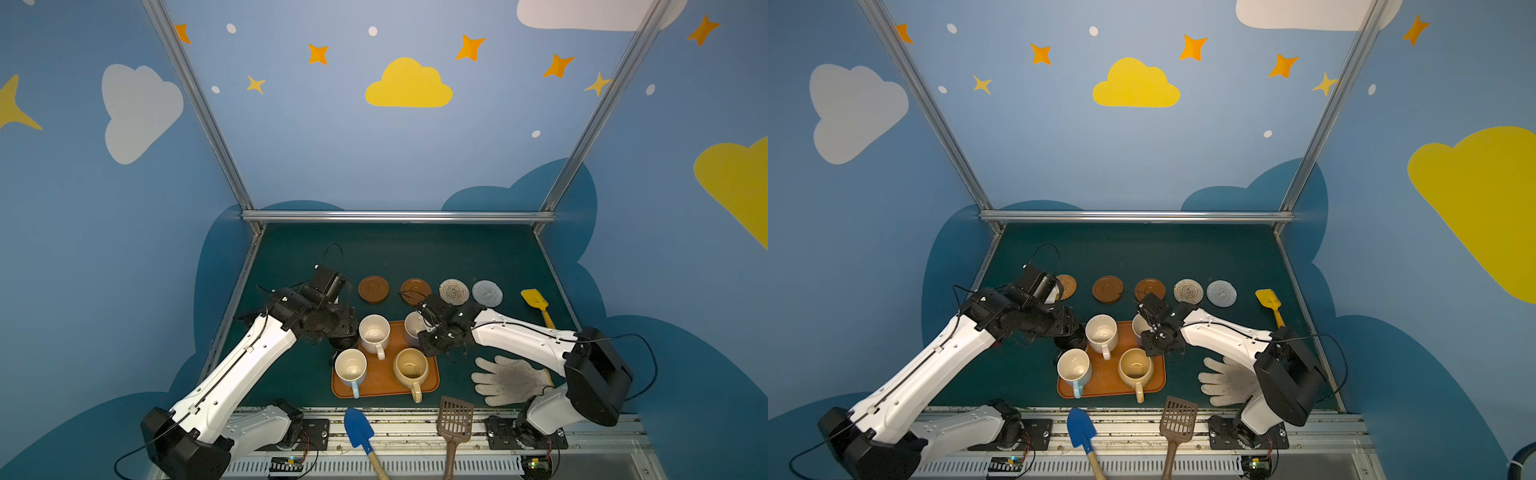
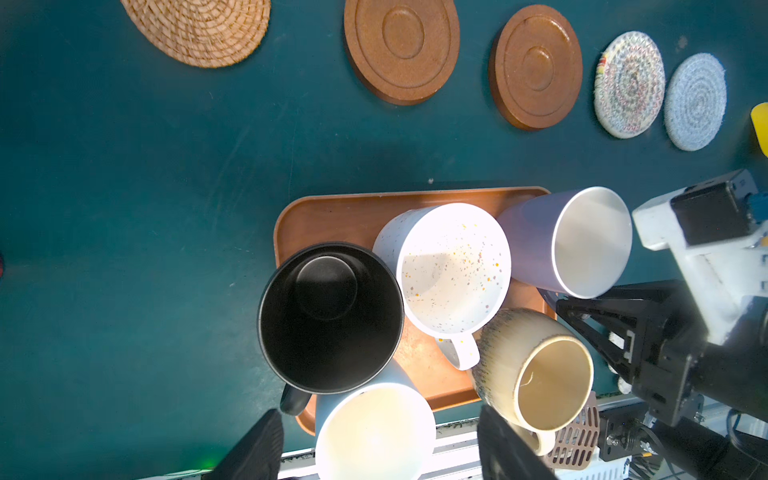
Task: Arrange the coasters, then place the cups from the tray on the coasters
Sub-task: 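Grasp the lavender mug on the tray with the right gripper, then lift the lavender mug toward the rattan coaster while left gripper moves beside it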
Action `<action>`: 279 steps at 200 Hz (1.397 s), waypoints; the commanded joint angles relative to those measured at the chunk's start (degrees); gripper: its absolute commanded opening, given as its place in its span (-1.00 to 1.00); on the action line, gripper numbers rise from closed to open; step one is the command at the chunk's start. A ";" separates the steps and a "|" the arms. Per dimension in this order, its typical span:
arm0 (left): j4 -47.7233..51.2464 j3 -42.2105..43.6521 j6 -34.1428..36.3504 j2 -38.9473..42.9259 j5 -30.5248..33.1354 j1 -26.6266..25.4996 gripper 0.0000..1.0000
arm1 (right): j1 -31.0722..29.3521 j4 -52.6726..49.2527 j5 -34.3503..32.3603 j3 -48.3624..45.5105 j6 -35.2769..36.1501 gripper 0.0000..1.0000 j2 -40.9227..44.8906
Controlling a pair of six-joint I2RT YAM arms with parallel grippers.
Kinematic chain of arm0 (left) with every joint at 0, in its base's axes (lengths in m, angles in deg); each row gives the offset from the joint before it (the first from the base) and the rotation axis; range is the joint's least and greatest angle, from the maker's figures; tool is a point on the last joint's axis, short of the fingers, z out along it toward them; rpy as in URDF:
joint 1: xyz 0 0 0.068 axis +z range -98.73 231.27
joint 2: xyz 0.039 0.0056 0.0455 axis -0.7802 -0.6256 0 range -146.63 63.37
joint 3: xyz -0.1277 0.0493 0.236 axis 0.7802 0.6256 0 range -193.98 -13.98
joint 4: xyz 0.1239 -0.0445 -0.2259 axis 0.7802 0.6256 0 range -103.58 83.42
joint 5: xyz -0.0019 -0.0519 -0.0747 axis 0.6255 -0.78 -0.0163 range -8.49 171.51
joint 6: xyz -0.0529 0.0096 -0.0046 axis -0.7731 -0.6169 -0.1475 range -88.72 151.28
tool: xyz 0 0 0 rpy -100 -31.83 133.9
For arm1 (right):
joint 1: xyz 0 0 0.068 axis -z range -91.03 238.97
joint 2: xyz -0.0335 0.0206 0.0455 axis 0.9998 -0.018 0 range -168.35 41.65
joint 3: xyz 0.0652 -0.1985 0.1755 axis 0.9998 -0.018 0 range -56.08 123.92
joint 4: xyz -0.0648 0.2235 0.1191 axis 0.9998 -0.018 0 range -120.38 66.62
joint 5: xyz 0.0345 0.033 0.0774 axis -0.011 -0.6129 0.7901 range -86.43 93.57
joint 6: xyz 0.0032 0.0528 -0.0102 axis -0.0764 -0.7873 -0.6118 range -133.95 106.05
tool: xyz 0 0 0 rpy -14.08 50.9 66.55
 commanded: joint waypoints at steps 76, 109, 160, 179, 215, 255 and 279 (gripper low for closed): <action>-2.04 -0.20 1.37 -0.95 -0.86 0.51 0.48 | -0.24 -0.93 -2.97 1.76 1.41 -0.77 -0.86; -3.37 -0.22 1.62 -0.74 -1.88 1.58 0.49 | -0.15 -3.94 -4.07 5.82 2.87 -0.95 1.53; -6.39 -0.37 1.97 -0.98 -4.58 3.52 0.48 | -0.17 -7.35 -4.46 12.08 5.24 -1.00 3.17; -7.62 0.10 2.28 -0.79 -6.34 5.35 0.48 | -0.06 -8.06 -4.45 15.84 7.07 -1.00 2.11; -8.32 -2.18 5.24 -0.70 -7.43 12.55 0.48 | -0.07 -9.78 -2.50 26.97 10.63 -1.00 -4.64; -11.54 -4.25 8.00 -3.78 -14.14 24.06 0.47 | -0.39 -10.46 0.59 42.76 12.98 -1.00 -16.56; -13.42 -4.67 9.34 -5.94 -17.98 28.99 0.47 | -0.68 -10.36 1.39 52.44 14.75 -1.00 -24.42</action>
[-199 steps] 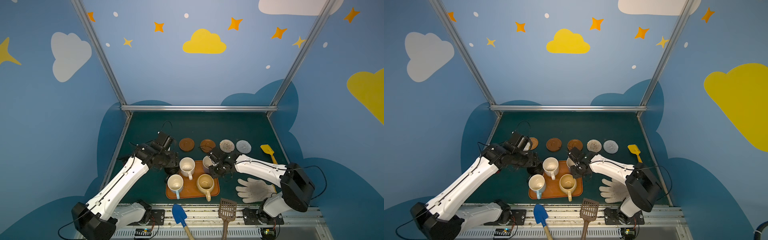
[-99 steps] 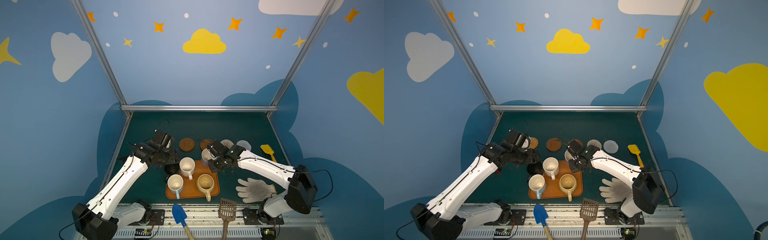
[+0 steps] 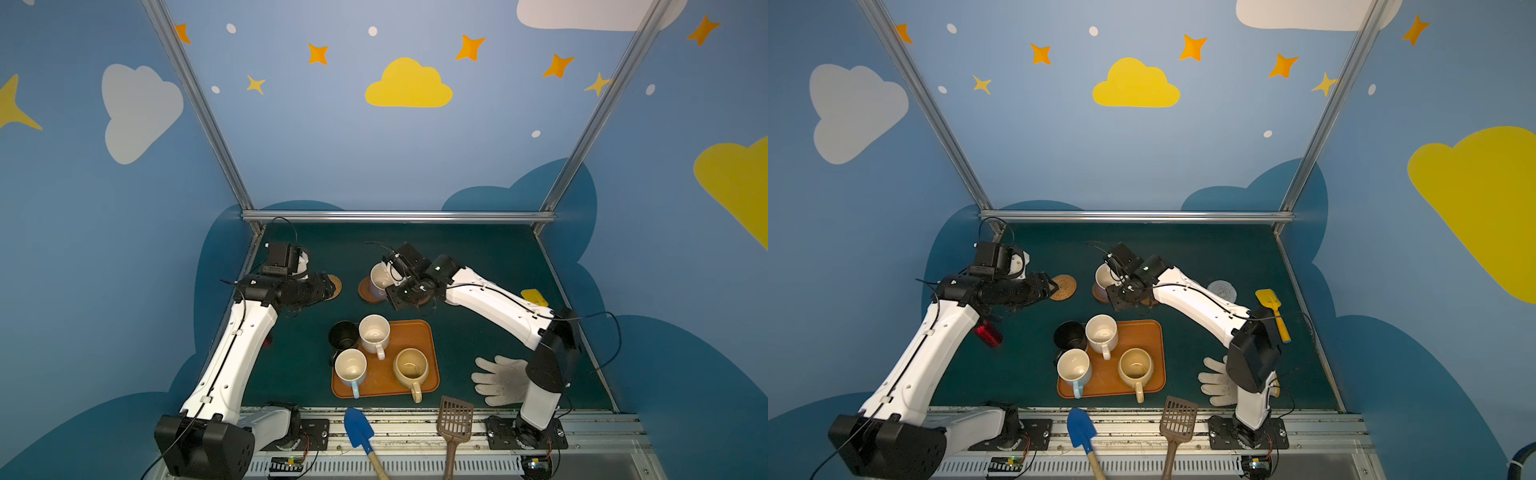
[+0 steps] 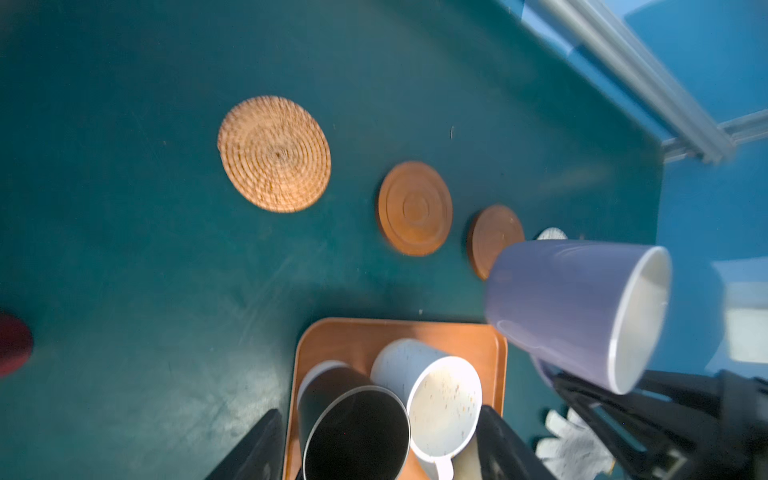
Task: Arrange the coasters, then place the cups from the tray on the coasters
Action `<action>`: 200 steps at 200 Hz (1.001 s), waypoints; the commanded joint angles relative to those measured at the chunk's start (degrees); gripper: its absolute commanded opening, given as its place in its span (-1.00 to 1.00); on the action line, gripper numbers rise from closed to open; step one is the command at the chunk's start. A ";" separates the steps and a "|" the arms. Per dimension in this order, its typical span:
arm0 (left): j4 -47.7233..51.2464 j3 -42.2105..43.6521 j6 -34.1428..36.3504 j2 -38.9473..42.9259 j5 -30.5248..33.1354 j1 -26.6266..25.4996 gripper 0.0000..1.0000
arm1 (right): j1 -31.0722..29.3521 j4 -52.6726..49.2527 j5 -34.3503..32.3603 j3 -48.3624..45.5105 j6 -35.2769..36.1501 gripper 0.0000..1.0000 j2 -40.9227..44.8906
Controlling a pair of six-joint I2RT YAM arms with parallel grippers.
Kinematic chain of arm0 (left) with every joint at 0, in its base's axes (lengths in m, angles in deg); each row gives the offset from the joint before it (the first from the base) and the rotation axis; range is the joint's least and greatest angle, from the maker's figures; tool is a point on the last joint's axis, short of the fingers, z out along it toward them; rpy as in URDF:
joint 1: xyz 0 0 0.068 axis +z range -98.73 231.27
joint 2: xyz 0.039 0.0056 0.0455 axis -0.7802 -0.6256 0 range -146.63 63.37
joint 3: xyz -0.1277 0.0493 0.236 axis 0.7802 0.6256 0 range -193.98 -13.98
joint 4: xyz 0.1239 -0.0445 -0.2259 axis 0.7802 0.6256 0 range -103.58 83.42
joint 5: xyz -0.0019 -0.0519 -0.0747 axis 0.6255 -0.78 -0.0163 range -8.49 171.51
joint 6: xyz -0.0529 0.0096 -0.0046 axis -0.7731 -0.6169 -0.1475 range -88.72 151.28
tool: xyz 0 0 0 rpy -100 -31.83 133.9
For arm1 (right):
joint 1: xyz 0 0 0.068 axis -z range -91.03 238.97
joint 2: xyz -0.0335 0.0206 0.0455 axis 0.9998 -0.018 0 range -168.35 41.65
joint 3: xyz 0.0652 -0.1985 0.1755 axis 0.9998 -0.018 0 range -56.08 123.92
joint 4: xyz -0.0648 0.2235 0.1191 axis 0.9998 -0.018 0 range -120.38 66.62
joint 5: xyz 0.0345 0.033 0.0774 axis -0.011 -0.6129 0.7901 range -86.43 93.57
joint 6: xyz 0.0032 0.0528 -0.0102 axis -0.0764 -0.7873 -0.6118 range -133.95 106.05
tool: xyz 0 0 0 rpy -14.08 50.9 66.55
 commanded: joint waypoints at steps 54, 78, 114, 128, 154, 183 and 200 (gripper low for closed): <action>-4.02 -0.29 5.76 -4.33 -5.81 8.10 0.47 | -1.16 -5.76 3.44 35.43 5.92 -1.00 -26.16; -4.97 0.78 7.30 -5.91 -3.31 8.67 0.47 | -1.14 -7.10 3.04 44.31 3.25 -1.00 -32.90; -7.49 2.74 6.83 -9.32 -3.75 8.65 0.47 | -2.02 -1.21 3.93 43.04 0.60 -1.00 -35.30; -9.99 3.51 6.66 -10.19 -3.99 8.66 0.47 | -2.02 0.63 5.99 43.29 0.06 -1.00 -36.62; -10.68 2.07 5.80 -13.31 -3.63 8.78 0.47 | -2.72 1.91 6.12 44.57 -0.41 -1.00 -38.04; -15.35 2.51 3.45 -15.11 -2.42 9.00 0.48 | -3.05 3.23 6.29 44.96 -3.40 -1.00 -38.97; -19.35 3.21 1.60 -16.42 -2.55 9.12 0.49 | -3.37 4.35 6.82 45.69 -4.91 -1.00 -40.33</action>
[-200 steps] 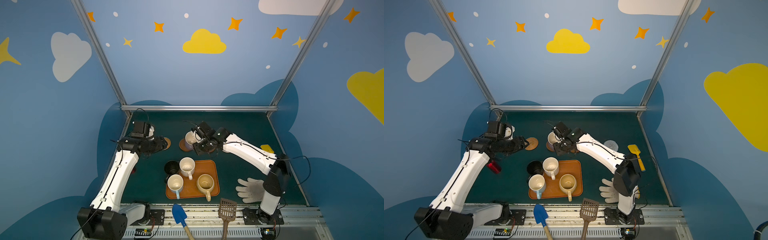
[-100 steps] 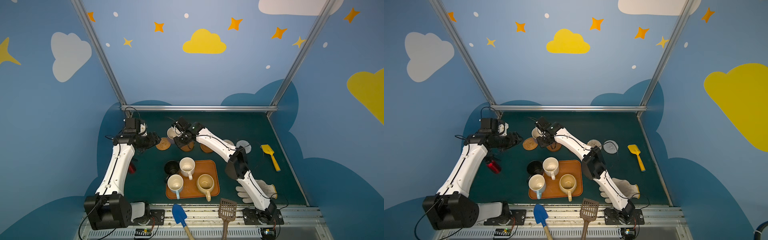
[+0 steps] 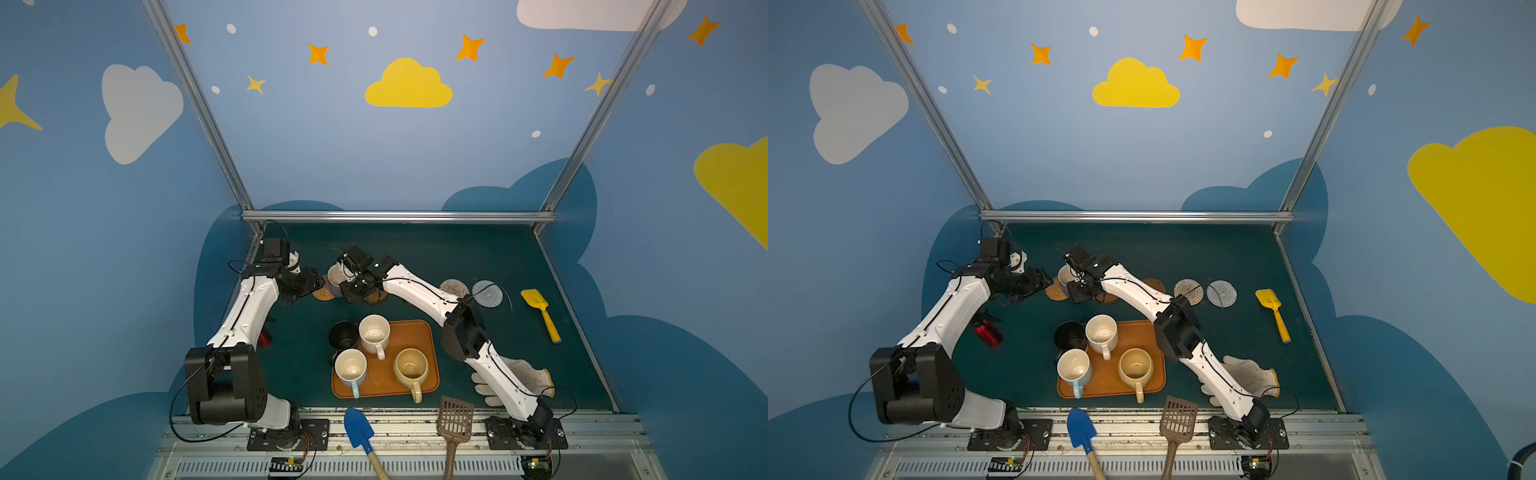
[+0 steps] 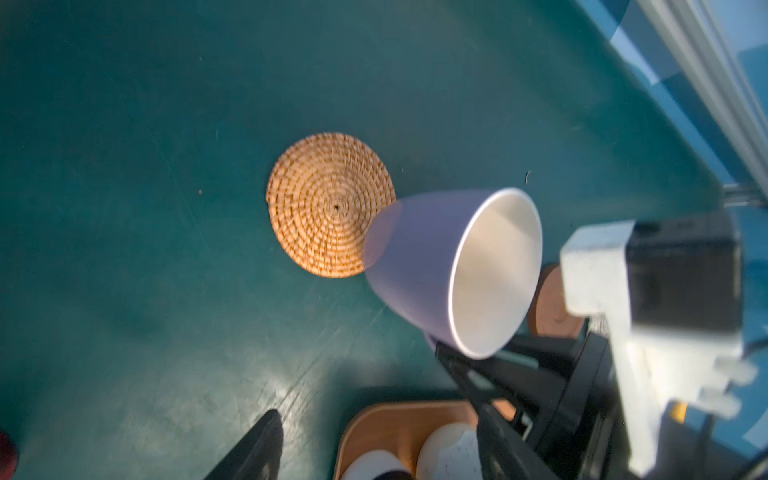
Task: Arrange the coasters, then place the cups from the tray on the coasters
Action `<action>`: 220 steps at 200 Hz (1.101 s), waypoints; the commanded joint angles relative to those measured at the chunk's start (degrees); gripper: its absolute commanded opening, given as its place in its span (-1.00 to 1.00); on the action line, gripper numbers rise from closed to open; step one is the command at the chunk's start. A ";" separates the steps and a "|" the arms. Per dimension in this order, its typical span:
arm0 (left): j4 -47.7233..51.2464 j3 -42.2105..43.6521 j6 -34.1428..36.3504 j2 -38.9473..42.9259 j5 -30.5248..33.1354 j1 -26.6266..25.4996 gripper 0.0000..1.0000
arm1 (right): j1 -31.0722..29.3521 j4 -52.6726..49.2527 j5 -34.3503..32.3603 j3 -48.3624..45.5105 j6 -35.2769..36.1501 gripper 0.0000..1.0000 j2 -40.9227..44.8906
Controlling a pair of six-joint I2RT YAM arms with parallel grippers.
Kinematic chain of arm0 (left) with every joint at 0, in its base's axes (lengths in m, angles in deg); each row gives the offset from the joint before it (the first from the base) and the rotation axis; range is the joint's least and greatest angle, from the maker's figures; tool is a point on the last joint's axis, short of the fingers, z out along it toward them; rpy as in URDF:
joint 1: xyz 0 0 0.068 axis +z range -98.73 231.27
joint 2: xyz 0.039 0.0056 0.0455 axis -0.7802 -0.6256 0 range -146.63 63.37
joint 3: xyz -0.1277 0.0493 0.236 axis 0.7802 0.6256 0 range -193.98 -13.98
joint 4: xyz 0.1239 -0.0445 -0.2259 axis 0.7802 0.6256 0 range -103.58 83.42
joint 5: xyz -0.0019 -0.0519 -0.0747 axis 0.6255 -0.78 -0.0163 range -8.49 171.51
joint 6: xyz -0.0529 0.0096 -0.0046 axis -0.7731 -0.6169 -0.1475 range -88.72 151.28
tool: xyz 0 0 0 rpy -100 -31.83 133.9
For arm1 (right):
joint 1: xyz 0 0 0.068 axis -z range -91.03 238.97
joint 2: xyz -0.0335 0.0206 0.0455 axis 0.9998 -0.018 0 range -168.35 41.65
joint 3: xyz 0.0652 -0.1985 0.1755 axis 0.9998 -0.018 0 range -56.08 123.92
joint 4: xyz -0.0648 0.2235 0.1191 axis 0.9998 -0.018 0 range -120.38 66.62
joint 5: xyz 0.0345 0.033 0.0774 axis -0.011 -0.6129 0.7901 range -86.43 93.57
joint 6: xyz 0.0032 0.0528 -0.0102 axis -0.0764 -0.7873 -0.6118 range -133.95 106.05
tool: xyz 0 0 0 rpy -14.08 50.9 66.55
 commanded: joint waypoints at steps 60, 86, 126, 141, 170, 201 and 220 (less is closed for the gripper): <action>-15.43 0.04 -5.75 -6.83 -1.33 0.58 0.50 | -0.41 9.00 0.09 5.21 -4.98 -1.00 -3.87; -17.16 -0.46 -5.84 -8.76 -3.14 0.58 0.50 | -0.13 9.59 0.43 6.56 -6.09 -1.00 -4.79; -18.46 -0.22 -5.55 -9.75 -4.28 0.51 0.50 | -0.95 9.97 -0.33 6.27 -5.95 -1.00 -3.92; -18.65 0.14 -5.47 -10.55 -4.01 0.50 0.50 | -1.27 11.22 -0.54 6.35 -6.12 -1.00 -4.03; -19.30 1.07 -6.04 -11.38 -1.34 0.50 0.50 | -0.42 12.10 1.88 7.30 -8.13 -1.00 -6.16; -19.37 0.11 -5.65 -12.22 -0.39 0.58 0.47 | -0.12 12.78 2.02 7.45 -7.61 -1.00 -6.39; -20.29 0.28 -5.65 -12.89 -1.12 0.58 0.47 | -0.33 12.81 1.94 7.49 -7.56 -1.00 -6.47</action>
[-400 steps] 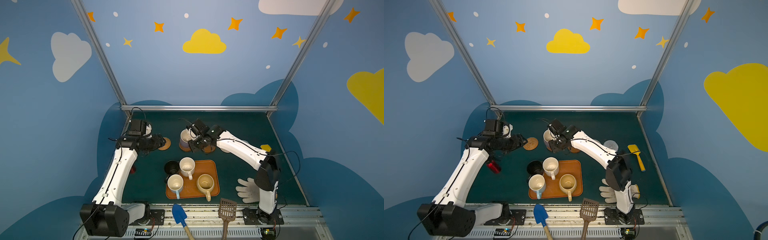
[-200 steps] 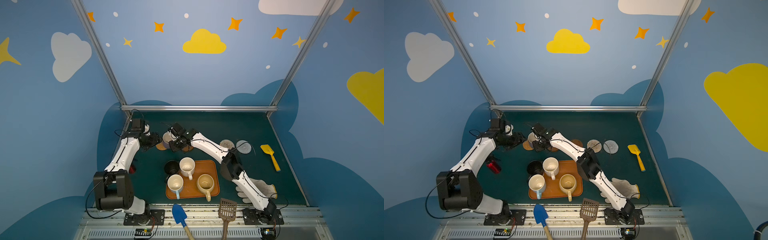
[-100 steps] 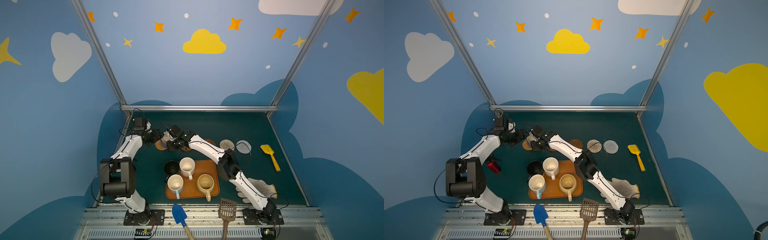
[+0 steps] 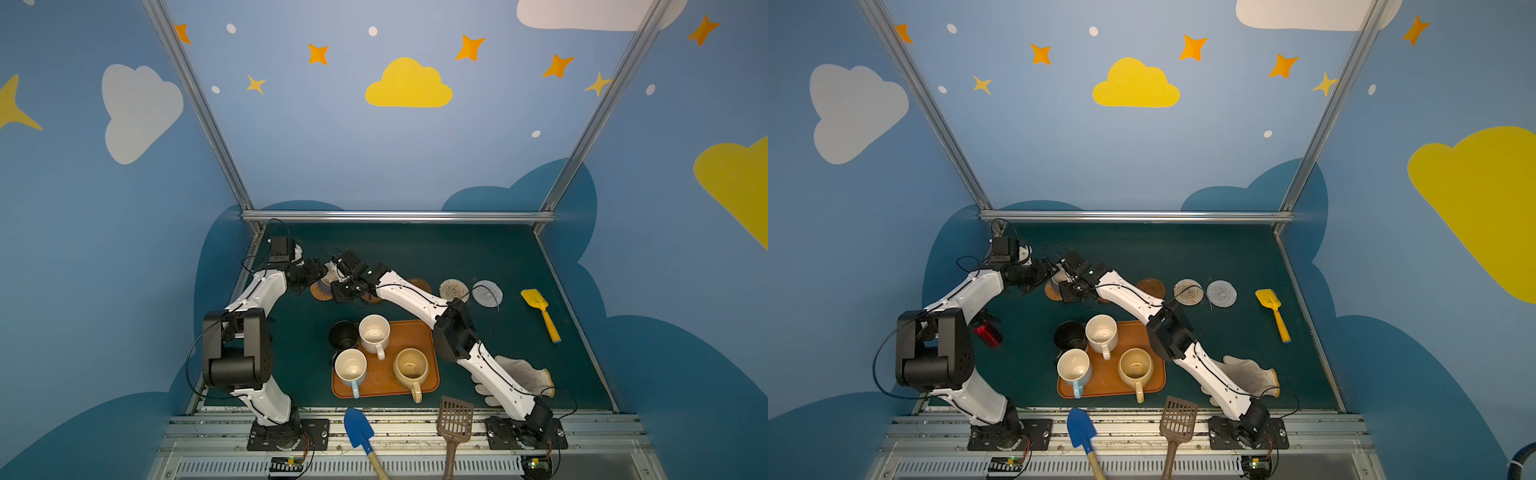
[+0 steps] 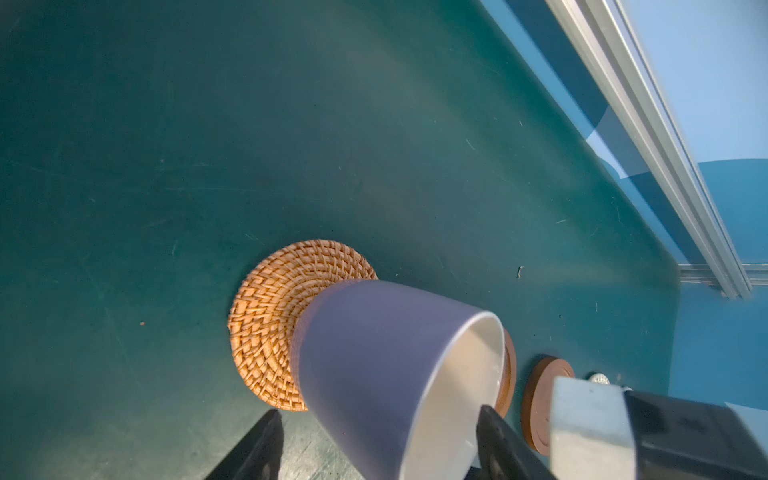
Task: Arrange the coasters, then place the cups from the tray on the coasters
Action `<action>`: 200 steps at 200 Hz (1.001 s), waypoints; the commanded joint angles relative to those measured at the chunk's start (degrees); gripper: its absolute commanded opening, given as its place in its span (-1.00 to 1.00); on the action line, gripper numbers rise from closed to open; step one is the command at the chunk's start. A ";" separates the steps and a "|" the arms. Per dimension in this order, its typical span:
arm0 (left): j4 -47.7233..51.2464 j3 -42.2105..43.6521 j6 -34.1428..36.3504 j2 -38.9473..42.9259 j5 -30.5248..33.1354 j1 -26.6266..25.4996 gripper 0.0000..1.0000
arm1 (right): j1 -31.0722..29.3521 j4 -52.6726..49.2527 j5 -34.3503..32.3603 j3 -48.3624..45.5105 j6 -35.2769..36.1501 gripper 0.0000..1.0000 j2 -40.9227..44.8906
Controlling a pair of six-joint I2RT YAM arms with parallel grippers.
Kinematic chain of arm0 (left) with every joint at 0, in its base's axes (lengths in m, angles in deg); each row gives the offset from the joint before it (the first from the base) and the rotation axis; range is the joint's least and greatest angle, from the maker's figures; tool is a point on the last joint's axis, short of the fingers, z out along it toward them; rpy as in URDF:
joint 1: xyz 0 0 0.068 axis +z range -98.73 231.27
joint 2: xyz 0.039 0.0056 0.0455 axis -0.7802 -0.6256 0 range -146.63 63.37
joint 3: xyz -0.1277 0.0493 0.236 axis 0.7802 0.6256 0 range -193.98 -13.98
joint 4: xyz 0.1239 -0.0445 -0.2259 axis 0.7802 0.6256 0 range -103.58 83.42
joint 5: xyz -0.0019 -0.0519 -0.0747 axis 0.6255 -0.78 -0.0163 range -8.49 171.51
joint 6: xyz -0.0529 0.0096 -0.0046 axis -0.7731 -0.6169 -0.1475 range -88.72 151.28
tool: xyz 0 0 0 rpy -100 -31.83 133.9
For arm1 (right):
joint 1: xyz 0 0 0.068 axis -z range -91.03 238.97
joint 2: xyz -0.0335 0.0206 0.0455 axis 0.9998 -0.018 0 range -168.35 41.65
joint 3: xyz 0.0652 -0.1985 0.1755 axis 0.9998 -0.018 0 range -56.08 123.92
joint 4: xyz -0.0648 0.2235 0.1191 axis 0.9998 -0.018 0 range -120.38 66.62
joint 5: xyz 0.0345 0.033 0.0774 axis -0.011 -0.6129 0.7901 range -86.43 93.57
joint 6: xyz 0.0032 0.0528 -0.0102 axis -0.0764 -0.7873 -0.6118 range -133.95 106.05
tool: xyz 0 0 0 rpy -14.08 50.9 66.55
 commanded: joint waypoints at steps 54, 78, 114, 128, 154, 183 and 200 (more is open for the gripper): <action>-2.76 0.69 -0.72 -2.21 -0.57 0.41 0.47 | 0.53 3.52 2.48 3.17 -0.35 -0.97 -1.53; -2.29 0.09 -0.53 -2.68 0.06 0.41 0.46 | 0.28 3.03 3.13 3.14 0.77 -0.80 -1.48; -1.32 -0.36 0.04 -2.89 0.71 0.47 0.46 | 0.00 2.52 3.04 3.15 2.31 -0.68 -0.83; -1.05 -0.25 0.30 -3.02 0.86 0.54 0.46 | -0.34 2.60 2.93 3.19 2.58 -0.57 -0.62; -1.37 0.54 0.21 -2.94 1.04 0.59 0.46 | -0.43 3.28 3.76 3.16 2.25 -0.48 -0.82; -1.10 0.49 0.38 -3.29 0.86 0.77 0.45 | -0.35 4.01 4.50 3.14 1.05 -0.48 -0.86; -1.09 0.62 0.19 -3.21 0.83 0.76 0.45 | -0.22 4.39 5.21 3.14 0.43 -0.49 -1.13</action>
